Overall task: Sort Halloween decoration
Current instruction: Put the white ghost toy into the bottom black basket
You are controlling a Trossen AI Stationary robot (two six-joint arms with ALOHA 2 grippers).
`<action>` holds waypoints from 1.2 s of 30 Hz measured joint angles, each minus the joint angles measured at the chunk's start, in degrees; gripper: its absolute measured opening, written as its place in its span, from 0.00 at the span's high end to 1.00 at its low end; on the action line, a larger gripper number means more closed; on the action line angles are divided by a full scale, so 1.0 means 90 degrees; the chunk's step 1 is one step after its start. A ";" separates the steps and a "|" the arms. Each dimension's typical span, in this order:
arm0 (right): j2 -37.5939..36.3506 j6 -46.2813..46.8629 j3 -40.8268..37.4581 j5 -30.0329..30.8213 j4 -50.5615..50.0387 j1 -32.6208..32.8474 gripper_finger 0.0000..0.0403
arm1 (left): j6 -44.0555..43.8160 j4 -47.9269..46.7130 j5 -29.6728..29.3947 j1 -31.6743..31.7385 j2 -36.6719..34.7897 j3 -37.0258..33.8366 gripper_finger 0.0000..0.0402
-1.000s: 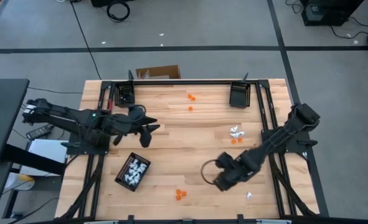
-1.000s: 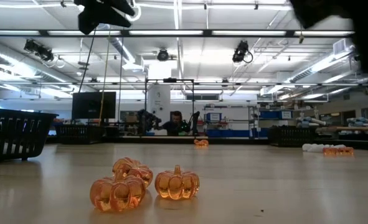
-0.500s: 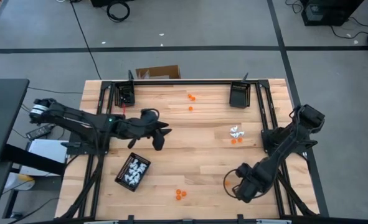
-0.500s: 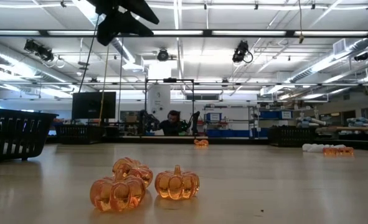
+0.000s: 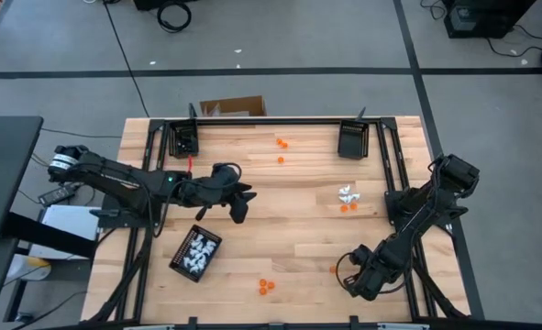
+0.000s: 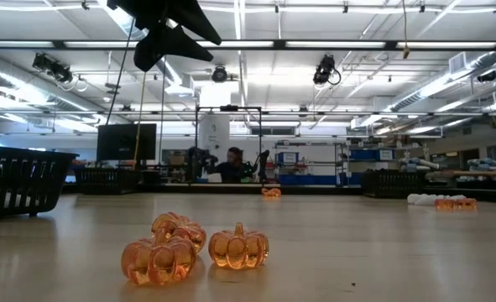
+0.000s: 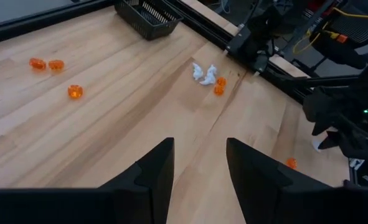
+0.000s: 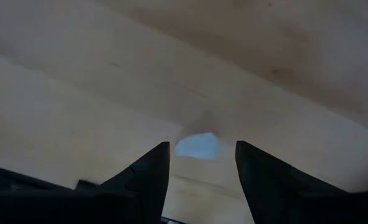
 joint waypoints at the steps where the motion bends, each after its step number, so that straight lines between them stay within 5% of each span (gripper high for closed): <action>1: 0.0000 -0.0002 -0.0058 0.0000 0.0145 0.0005 0.53 | 0.0000 -0.0001 0.0004 0.0000 0.0000 0.0000 0.61; 13: 0.0160 0.0061 -0.0326 -0.0051 0.0810 0.0007 0.54 | -0.0003 -0.0025 0.0004 0.0000 0.0000 0.0000 0.61; 28: 0.0180 0.0110 -0.0333 -0.0055 0.0801 -0.0010 0.76 | 0.0294 -0.0053 -0.0008 0.0005 -0.0005 0.0000 0.61; 36: 0.0180 0.0026 -0.0331 -0.0026 0.0777 -0.0048 0.80 | 0.0443 -0.0058 -0.0011 0.0006 -0.0005 0.0000 0.61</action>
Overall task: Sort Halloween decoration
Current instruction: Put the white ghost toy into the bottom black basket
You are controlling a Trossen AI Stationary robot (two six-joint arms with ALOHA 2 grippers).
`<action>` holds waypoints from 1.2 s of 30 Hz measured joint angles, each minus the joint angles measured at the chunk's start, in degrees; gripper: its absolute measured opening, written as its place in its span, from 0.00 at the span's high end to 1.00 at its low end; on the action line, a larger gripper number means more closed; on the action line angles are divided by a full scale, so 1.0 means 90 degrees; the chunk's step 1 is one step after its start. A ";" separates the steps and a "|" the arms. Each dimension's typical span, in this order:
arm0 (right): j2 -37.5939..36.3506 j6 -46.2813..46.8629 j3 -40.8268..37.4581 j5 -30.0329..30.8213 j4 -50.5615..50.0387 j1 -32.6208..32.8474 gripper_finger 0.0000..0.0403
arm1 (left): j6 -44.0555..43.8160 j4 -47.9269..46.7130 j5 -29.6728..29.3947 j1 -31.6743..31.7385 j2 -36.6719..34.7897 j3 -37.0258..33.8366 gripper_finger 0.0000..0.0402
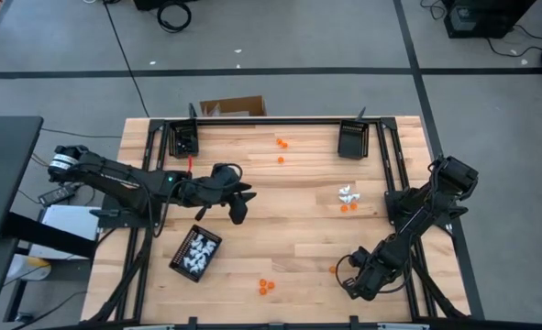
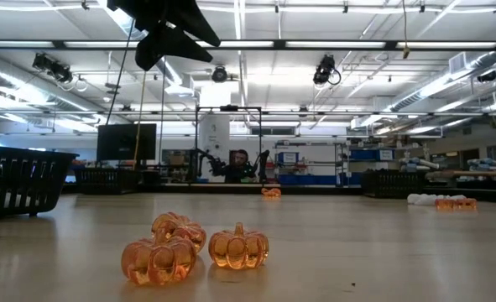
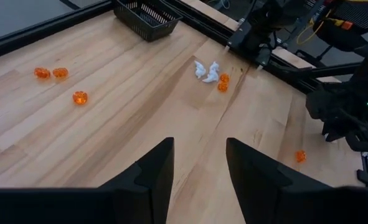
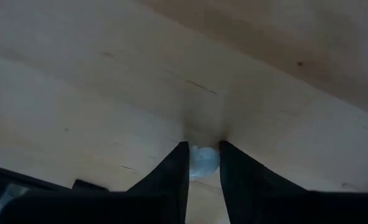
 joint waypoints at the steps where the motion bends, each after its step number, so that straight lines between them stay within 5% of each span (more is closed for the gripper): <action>1: 0.0000 -0.0030 0.0000 0.0009 -0.0012 -0.0011 0.80 | 0.0010 0.0000 0.0000 0.0009 0.0000 0.0000 0.61; 14: -0.0051 -0.0835 0.0541 0.0539 -0.0425 -0.0490 0.80 | 0.0053 -0.0005 0.0065 0.0229 -0.0015 0.0000 0.61; 23: -0.0056 -0.2835 0.1452 0.1496 -0.0344 -0.1949 0.80 | 0.0062 -0.0878 0.0435 0.0486 -0.0807 0.0005 0.61; 30: 0.0085 -0.4770 0.1594 0.2035 0.1837 -0.3564 0.80 | 0.0222 -0.2169 0.0434 0.0691 -0.1689 0.0005 0.61; 36: 0.0985 -0.6160 0.2282 0.1730 0.3467 -0.4475 0.80 | 0.0255 -0.2891 0.0435 0.0853 -0.2300 0.0005 0.61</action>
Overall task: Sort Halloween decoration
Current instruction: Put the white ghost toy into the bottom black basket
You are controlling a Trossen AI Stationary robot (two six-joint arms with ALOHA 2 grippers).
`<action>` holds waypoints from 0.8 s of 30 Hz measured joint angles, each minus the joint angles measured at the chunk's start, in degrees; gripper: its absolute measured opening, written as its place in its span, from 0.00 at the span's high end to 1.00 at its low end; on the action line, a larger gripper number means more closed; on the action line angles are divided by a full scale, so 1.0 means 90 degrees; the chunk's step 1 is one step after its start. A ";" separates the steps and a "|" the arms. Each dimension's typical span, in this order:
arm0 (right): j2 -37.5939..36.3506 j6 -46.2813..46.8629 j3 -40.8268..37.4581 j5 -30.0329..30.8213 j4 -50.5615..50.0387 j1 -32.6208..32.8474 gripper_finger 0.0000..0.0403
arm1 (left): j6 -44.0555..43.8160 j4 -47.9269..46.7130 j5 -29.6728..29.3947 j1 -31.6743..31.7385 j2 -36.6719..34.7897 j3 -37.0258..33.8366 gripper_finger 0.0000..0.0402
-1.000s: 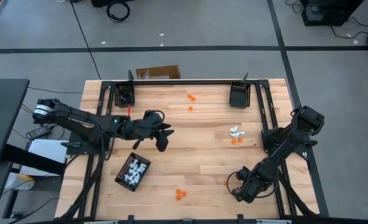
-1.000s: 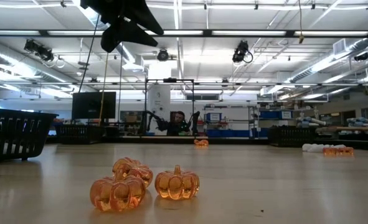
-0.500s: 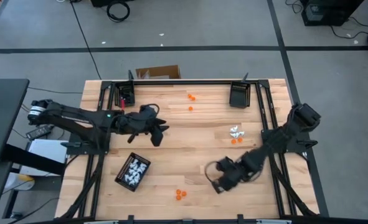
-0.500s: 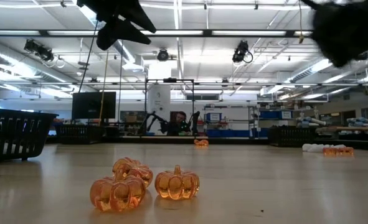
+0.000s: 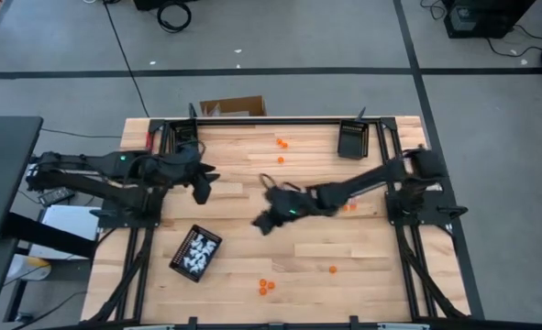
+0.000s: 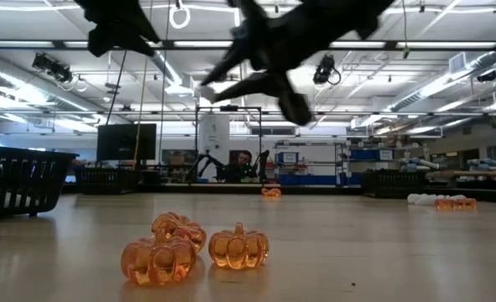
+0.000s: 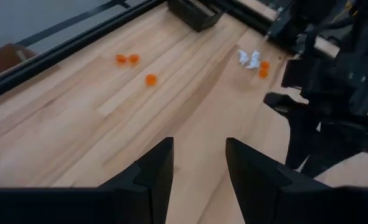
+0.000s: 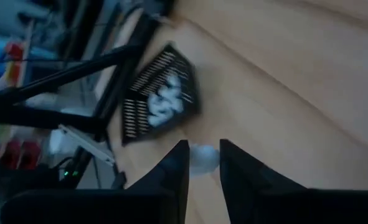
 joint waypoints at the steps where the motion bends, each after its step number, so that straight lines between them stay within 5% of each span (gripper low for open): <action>1: 0.0222 -0.0230 0.0303 -0.0146 0.0019 -0.0095 0.80 | 0.0043 -0.0079 -0.0002 0.0034 -0.0071 0.0000 0.61; 16: 0.3547 -0.2549 0.4793 -0.0744 -0.0552 -0.0303 0.79 | 0.0137 -0.1362 0.0187 0.0146 -0.0756 0.0000 0.61; 24: 0.4141 -0.3203 0.5588 -0.0535 -0.0897 -0.0106 0.58 | 0.0137 -0.1868 0.0621 0.0142 -0.0754 -0.0002 0.61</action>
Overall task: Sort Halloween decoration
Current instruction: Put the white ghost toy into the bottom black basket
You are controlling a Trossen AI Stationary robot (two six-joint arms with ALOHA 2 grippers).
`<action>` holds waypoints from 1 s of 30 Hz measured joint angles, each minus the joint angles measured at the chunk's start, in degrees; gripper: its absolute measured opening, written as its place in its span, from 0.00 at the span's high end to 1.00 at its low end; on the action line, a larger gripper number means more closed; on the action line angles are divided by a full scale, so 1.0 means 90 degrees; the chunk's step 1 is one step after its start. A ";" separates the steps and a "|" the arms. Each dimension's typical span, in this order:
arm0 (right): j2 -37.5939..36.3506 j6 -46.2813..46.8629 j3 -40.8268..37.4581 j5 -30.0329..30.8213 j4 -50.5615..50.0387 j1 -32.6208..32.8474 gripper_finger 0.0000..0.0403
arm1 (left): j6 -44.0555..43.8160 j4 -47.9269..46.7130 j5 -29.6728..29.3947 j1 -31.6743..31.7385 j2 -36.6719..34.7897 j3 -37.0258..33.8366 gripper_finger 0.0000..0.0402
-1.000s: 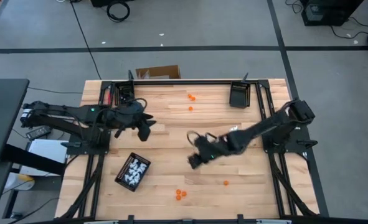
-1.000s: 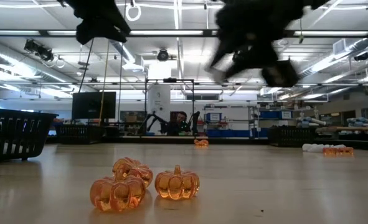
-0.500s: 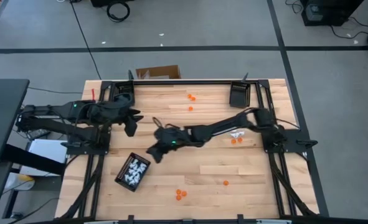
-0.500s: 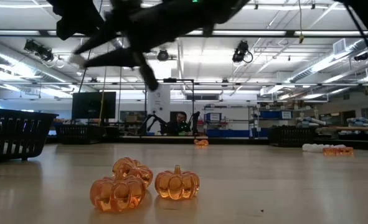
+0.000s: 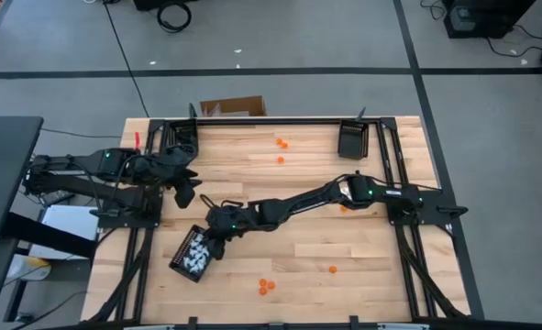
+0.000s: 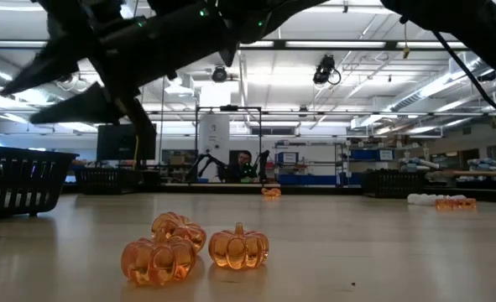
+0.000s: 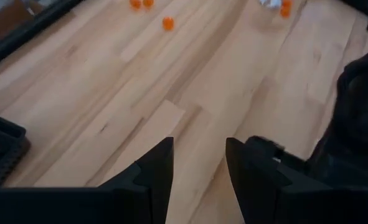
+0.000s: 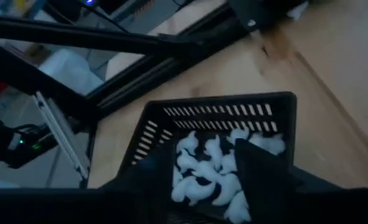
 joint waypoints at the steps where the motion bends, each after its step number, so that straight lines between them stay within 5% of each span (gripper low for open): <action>1: -0.0013 0.0018 0.0008 0.0063 -0.0038 0.0006 0.55 | 0.0005 -0.0034 0.0027 0.0000 0.0004 0.0000 0.61; 5: -0.0195 0.0214 -0.0002 0.0274 -0.0584 -0.0007 0.46 | 0.0265 -0.0140 0.0050 0.0000 0.0004 0.0000 0.61; 10: -0.0951 0.0750 0.0001 0.1360 -0.2731 0.0105 0.47 | 0.0525 0.0099 0.0234 0.0000 0.0128 -0.0015 0.61; 16: -0.1966 0.1564 -0.0015 0.2945 -0.5793 0.0551 0.52 | 0.0780 0.1975 0.1669 -0.0163 0.0656 -0.1113 0.61; 20: -0.2708 0.2624 -0.0440 0.3330 -0.7411 0.0627 0.53 | 0.0318 0.3499 0.2232 -0.0437 0.1342 -0.1790 0.61; 30: -0.5016 0.3846 -0.3371 0.2888 -0.7073 0.0407 0.54 | 0.0924 0.5279 0.2875 -0.0963 0.3471 -0.1812 0.61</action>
